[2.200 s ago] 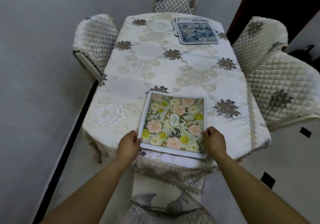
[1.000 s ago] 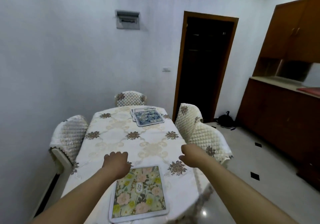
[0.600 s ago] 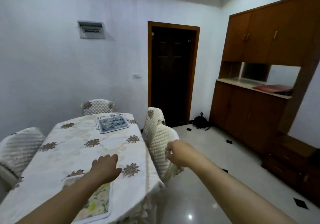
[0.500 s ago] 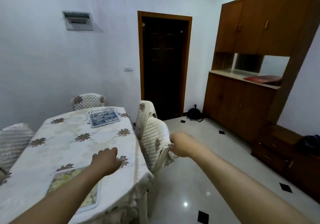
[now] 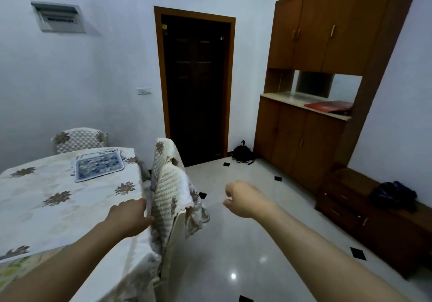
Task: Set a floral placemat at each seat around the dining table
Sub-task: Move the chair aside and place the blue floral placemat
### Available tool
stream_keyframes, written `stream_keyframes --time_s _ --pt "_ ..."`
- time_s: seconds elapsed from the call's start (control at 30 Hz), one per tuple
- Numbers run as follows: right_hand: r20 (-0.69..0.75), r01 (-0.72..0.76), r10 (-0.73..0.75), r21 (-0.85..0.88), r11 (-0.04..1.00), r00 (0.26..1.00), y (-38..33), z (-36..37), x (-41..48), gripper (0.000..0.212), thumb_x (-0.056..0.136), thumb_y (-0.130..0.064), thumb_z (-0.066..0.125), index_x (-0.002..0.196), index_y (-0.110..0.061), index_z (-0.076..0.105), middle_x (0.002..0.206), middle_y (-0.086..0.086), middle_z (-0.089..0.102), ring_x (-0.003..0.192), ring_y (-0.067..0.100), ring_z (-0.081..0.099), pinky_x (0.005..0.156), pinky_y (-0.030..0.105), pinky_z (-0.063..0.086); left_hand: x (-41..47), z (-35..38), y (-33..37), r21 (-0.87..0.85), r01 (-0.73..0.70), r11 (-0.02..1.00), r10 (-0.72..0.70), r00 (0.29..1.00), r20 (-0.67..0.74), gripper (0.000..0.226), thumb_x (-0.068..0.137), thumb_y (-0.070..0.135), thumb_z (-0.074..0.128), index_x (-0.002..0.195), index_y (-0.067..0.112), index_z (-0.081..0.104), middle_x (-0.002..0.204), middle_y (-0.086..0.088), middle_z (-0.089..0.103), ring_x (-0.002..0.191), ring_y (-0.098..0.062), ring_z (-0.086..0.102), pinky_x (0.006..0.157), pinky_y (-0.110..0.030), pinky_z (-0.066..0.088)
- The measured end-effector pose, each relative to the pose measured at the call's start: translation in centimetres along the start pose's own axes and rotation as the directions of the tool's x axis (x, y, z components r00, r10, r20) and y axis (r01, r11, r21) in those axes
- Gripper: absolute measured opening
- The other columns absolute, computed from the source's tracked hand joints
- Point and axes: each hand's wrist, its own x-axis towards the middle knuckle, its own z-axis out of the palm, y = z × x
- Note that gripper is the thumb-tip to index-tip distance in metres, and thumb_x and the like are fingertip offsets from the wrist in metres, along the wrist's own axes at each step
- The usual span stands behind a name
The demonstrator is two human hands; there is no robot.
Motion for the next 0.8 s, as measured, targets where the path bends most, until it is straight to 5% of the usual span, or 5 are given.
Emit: stream_keyframes --time_s 0.33,0.63,0.8 --pt "0.015 -0.001 0.001 -0.013 1.0 1.0 8.7 -1.0 18.6 0.026 0.092 -0.037 0.053 0.095 -0.012 0.058 0.095 0.01 0.06 0.083 0.029 0.058 0.078 0.048 0.055 20.5 -0.6 7.0 -0.141 -0.085 0.986 0.083 0.996 -0.019 0.048 0.083 0.054 0.056 0.116 0.019 0.052 0.111 -0.006 0.063 0.097 -0.024 0.06 0.082 -0.039 0.053" --pt "0.038 0.102 -0.102 -0.013 0.995 0.994 16.1 -0.8 37.0 0.024 0.092 -0.035 0.052 0.099 -0.013 0.058 0.096 0.01 0.06 0.084 0.03 0.057 0.075 0.043 0.054 37.8 -1.5 11.6 -0.042 0.017 0.999 -0.02 0.997 -0.074 0.046 0.08 0.052 0.052 0.117 0.025 0.05 0.116 -0.009 0.063 0.105 -0.032 0.058 0.087 -0.044 0.05" --pt "0.03 0.273 -0.273 0.006 0.962 0.961 19.2 0.2 50.2 0.019 0.09 -0.037 0.056 0.086 -0.018 0.056 0.084 0.001 0.053 0.068 0.017 0.051 0.054 0.031 0.041 46.2 -0.4 11.8 0.034 0.181 0.983 -0.176 0.979 -0.107 0.041 0.082 0.054 0.048 0.112 0.025 0.05 0.116 -0.009 0.063 0.107 -0.032 0.055 0.084 -0.044 0.042"
